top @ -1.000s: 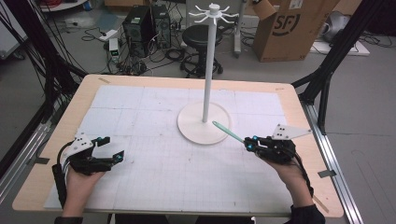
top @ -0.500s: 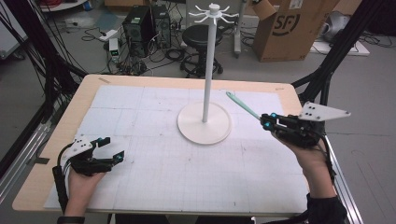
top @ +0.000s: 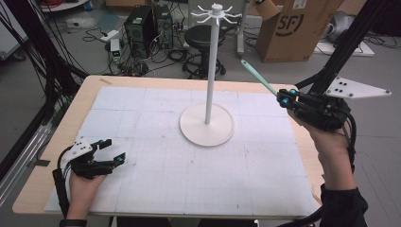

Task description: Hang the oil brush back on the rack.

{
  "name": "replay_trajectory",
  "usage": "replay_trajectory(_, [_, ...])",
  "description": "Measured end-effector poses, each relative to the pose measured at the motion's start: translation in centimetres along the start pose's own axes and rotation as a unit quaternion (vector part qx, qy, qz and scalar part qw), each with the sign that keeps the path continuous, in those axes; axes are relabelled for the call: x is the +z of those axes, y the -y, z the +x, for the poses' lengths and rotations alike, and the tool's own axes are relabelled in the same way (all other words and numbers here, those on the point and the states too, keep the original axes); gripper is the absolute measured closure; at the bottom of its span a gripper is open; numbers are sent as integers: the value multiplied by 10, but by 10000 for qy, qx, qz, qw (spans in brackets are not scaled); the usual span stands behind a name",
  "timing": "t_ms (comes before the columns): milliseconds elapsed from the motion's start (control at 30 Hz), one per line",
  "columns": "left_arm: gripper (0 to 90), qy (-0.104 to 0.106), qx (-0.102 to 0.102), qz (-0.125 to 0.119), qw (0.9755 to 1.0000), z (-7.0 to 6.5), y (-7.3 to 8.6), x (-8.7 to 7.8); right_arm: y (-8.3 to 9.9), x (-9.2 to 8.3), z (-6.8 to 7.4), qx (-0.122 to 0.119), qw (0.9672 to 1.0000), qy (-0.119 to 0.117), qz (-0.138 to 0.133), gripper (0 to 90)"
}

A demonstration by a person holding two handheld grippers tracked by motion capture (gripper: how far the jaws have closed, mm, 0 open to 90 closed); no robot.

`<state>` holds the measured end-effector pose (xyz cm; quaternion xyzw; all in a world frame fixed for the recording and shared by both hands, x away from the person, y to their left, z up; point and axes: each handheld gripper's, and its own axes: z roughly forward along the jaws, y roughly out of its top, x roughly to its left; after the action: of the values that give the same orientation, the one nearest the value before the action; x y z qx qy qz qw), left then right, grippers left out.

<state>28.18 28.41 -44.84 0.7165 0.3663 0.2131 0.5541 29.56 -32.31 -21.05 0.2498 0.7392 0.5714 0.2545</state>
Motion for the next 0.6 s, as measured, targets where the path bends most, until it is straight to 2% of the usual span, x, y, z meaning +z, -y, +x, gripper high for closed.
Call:
replay_trajectory(233, [181,16,35,5,10000,-1,0,0,-20,-1,-3,-23,9999,128,-71,830])
replay_trajectory(367, [181,25,41,5,10000,-1,0,0,-32,-2,-4,-46,9997,115,-222,830])
replay_trajectory(600, [181,28,37,-6,10000,-1,0,1,-46,2,-6,-15,9996,110,-275,830])
